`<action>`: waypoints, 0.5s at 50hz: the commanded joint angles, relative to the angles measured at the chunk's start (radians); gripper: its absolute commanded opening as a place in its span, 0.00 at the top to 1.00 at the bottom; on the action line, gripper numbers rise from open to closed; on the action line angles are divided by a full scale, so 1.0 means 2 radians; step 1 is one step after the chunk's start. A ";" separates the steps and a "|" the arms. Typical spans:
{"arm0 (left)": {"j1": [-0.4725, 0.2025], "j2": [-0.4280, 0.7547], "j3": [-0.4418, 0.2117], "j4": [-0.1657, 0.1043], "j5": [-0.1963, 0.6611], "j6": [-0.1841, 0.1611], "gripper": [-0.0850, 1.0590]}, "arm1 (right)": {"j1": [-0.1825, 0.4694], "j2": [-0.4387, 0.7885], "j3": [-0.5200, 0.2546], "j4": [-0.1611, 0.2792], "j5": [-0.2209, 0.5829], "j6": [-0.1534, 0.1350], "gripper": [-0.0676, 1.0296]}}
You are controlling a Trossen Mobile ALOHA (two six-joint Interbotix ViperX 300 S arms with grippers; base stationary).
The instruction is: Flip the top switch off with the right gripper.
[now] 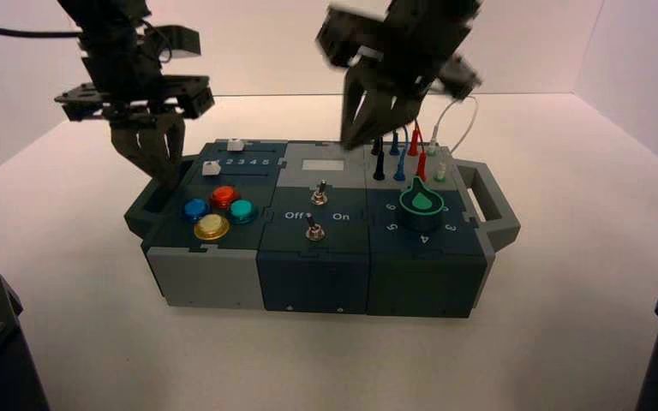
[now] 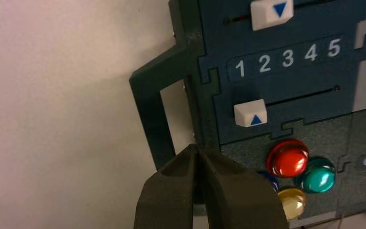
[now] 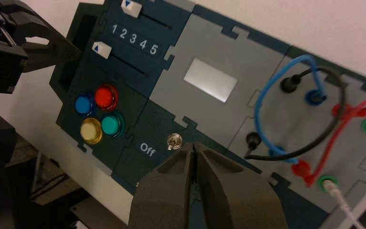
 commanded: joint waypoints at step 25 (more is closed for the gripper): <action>-0.005 0.040 -0.016 -0.002 0.003 -0.001 0.95 | 0.023 0.044 -0.015 0.041 0.002 0.007 0.96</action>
